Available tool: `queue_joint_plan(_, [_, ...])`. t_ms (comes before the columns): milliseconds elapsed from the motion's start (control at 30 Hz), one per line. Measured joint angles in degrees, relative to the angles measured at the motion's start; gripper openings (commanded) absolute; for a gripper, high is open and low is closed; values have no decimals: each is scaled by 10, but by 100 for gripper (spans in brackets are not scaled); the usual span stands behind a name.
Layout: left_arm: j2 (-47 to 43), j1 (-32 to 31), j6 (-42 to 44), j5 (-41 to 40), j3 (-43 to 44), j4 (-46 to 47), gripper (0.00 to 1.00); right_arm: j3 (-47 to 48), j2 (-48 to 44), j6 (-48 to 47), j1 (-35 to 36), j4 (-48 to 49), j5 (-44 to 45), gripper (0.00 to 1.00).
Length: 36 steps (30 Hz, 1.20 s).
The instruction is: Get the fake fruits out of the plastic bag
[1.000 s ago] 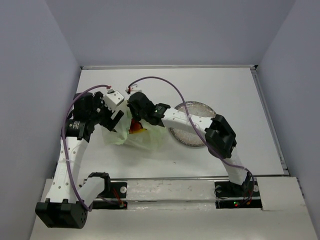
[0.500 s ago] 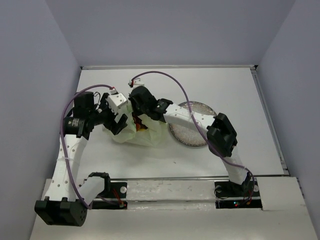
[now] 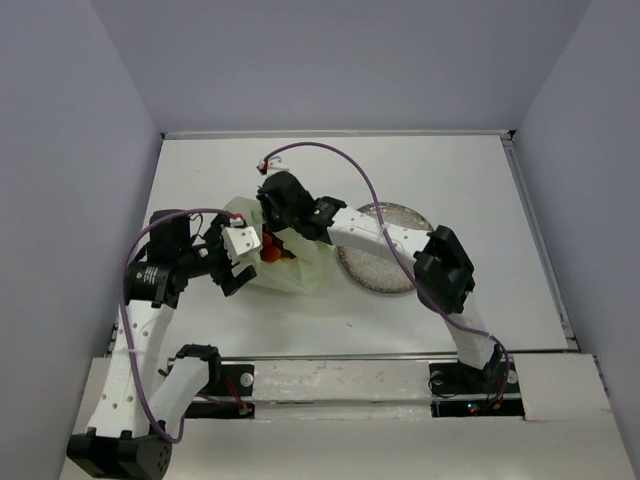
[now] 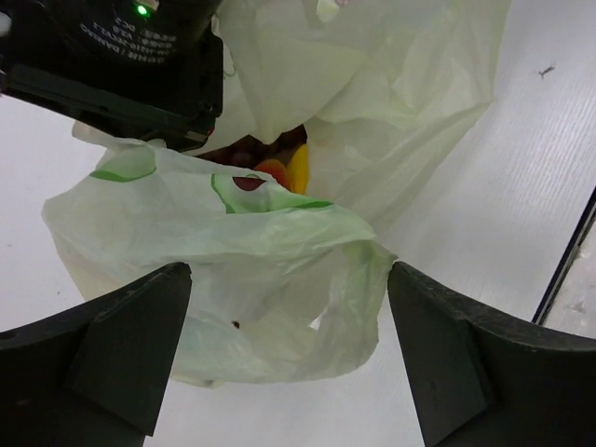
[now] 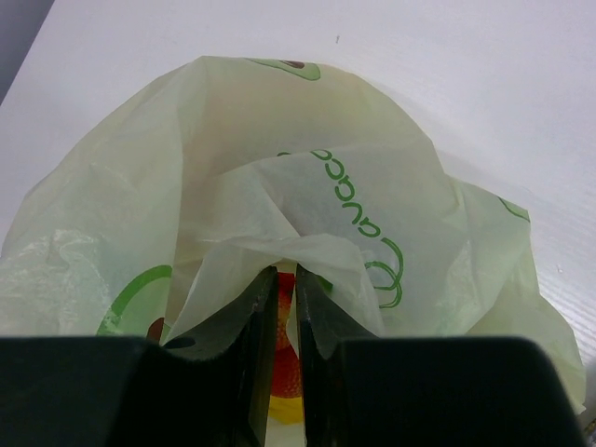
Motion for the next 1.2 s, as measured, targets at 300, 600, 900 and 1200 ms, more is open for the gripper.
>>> queue_joint_plan(300, [16, -14, 36, -77, -94, 108, 70, 0, 0, 2, 0, 0, -3, 20])
queue_joint_plan(600, [-4, -15, -55, -212, -149, 249, 0, -42, -15, -52, 0, 22, -97, 31])
queue_joint_plan(900, [-75, -11, -111, -223, -139, 266, 0, -139, -96, -101, 0, 83, -256, 38])
queue_joint_plan(1200, [-94, -10, -33, -197, -139, 173, 0, -142, -92, -70, 0, 122, -292, 42])
